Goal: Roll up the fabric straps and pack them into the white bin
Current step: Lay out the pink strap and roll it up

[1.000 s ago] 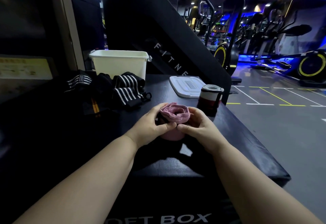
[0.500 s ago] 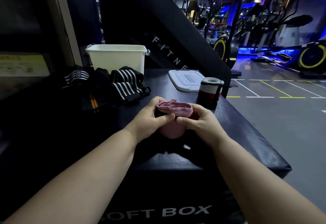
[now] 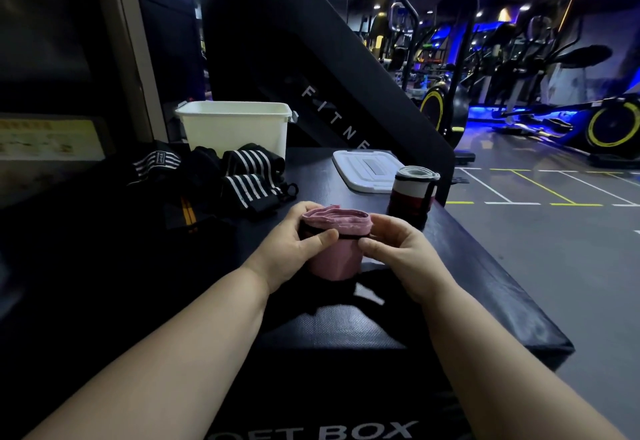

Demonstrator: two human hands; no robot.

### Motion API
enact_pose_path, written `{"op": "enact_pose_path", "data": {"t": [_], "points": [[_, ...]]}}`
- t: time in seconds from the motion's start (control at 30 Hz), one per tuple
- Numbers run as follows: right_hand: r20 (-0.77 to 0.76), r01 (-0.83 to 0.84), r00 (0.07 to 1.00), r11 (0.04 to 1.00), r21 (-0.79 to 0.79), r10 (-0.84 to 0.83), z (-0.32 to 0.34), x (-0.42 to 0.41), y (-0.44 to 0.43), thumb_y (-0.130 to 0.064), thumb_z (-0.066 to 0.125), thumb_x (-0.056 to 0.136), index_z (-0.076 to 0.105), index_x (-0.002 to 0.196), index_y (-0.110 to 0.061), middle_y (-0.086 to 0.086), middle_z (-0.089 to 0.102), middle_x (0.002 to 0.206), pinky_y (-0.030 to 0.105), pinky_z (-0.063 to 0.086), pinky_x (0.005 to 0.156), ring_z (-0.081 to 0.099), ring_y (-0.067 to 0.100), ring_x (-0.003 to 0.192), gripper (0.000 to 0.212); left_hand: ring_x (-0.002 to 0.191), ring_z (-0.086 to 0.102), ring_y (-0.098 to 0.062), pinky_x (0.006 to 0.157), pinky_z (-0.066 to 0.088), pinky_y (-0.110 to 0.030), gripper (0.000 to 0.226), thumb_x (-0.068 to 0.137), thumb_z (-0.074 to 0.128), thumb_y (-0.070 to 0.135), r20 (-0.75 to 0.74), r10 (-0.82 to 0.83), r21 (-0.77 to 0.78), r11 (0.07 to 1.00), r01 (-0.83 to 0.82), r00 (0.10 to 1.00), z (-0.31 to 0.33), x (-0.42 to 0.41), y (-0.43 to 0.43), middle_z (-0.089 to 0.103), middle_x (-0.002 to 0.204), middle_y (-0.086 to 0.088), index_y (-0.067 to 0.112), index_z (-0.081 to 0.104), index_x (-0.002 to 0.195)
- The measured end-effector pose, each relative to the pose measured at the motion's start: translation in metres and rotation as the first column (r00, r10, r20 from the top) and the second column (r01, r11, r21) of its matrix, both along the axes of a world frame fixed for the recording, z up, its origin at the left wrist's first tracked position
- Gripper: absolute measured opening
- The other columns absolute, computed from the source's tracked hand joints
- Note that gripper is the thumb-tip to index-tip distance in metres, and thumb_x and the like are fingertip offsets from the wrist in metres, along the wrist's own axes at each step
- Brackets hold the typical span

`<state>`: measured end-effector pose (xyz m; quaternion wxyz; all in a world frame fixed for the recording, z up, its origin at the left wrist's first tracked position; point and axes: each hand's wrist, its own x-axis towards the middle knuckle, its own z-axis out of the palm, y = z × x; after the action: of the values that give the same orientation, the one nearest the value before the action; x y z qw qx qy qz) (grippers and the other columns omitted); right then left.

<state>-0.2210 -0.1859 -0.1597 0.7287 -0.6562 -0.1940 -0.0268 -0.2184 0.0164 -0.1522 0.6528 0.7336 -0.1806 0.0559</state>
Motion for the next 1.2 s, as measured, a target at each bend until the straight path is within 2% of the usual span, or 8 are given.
{"op": "enact_pose_path", "data": {"t": [0.1, 0.2, 0.5, 0.7, 0.87, 0.97, 1.07, 1.2], "points": [[0.005, -0.016, 1.000, 0.999, -0.040, 0.017, 0.0028, -0.0017, 0.0009, -0.006, 0.070, 0.077, 0.066, 0.114, -0.008, 0.005, 0.073, 0.108, 0.025, 0.052, 0.086, 0.068, 0.014, 0.099, 0.037, 0.110, 0.060, -0.007, 0.103, 0.046, -0.032, 0.060, 0.063, 0.079, 0.043, 0.013, -0.026, 0.051, 0.998, 0.025, 1.000, -0.0011, 0.0011, 0.0022, 0.065, 0.115, 0.006, 0.029, 0.054, 0.116], [0.009, -0.018, 1.000, 0.998, -0.054, 0.018, 0.0027, -0.0022, -0.0001, -0.008, 0.069, 0.081, 0.067, 0.115, -0.009, 0.007, 0.072, 0.111, 0.030, 0.054, 0.090, 0.067, 0.015, 0.102, 0.035, 0.115, 0.059, -0.007, 0.104, 0.046, -0.032, 0.070, 0.054, 0.081, 0.046, 0.019, -0.024, 0.098, 0.995, 0.022, 1.000, -0.0011, 0.0029, 0.0024, 0.064, 0.119, 0.008, 0.036, 0.053, 0.118], [0.010, 0.156, 0.988, 0.984, -0.083, -0.156, 0.0033, -0.0034, 0.0029, -0.002, 0.068, 0.084, 0.074, 0.095, -0.009, 0.006, 0.075, 0.090, 0.033, 0.056, 0.086, 0.067, 0.014, 0.084, 0.014, 0.109, 0.061, -0.004, 0.099, 0.048, -0.025, 0.067, 0.063, 0.077, 0.014, -0.058, -0.107, 0.003, 0.994, 0.108, 0.993, -0.0019, 0.0018, 0.0004, 0.063, 0.118, 0.000, 0.025, 0.047, 0.122], [0.007, 0.142, 0.990, 0.986, -0.086, -0.142, 0.0030, -0.0042, 0.0009, -0.004, 0.073, 0.077, 0.074, 0.089, -0.011, 0.002, 0.076, 0.085, 0.030, 0.056, 0.083, 0.067, 0.014, 0.081, 0.014, 0.101, 0.061, 0.002, 0.085, 0.048, -0.015, 0.063, 0.076, 0.074, -0.009, -0.090, -0.155, -0.017, 0.988, 0.154, 0.984, -0.0007, -0.0010, 0.0022, 0.062, 0.116, -0.001, 0.018, 0.046, 0.126], [-0.055, -0.063, 0.997, 0.996, -0.062, 0.059, 0.0051, -0.0058, -0.0048, -0.005, 0.072, 0.068, 0.068, 0.111, 0.000, 0.009, 0.074, 0.102, 0.023, 0.054, 0.084, 0.069, 0.014, 0.094, 0.043, 0.096, 0.064, -0.003, 0.084, 0.052, -0.018, 0.058, 0.065, 0.073, 0.006, -0.139, -0.177, -0.159, 0.975, 0.154, 0.974, 0.0025, -0.0019, 0.0065, 0.065, 0.105, 0.001, 0.020, 0.052, 0.118], [-0.034, -0.014, 0.999, 0.997, -0.075, 0.011, 0.0050, -0.0051, -0.0025, -0.006, 0.072, 0.072, 0.071, 0.106, -0.002, 0.011, 0.074, 0.100, 0.028, 0.055, 0.088, 0.068, 0.015, 0.091, 0.034, 0.094, 0.064, -0.001, 0.081, 0.051, -0.017, 0.057, 0.065, 0.071, 0.007, -0.140, -0.196, -0.166, 0.971, 0.172, 0.971, 0.0024, -0.0021, 0.0087, 0.065, 0.104, 0.001, 0.019, 0.051, 0.117], [-0.017, 0.042, 0.999, 0.996, -0.077, -0.044, 0.0047, -0.0038, 0.0000, -0.002, 0.069, 0.078, 0.073, 0.094, -0.007, 0.002, 0.075, 0.085, 0.021, 0.055, 0.075, 0.066, 0.009, 0.078, 0.017, 0.096, 0.063, -0.002, 0.083, 0.050, -0.017, 0.057, 0.066, 0.072, 0.008, -0.134, -0.211, -0.147, 0.970, 0.192, 0.968, 0.0029, -0.0011, 0.0094, 0.064, 0.105, 0.000, 0.020, 0.050, 0.117], [-0.023, 0.071, 0.997, 0.996, -0.059, -0.073, 0.0041, -0.0042, 0.0006, -0.016, 0.070, 0.068, 0.074, 0.085, -0.010, -0.001, 0.074, 0.076, 0.020, 0.055, 0.071, 0.065, 0.007, 0.071, 0.018, 0.097, 0.061, 0.000, 0.084, 0.049, -0.016, 0.057, 0.066, 0.072, 0.008, -0.118, -0.212, -0.118, 0.973, 0.198, 0.970, 0.0024, -0.0021, 0.0085, 0.064, 0.106, 0.001, 0.018, 0.049, 0.118]]}}
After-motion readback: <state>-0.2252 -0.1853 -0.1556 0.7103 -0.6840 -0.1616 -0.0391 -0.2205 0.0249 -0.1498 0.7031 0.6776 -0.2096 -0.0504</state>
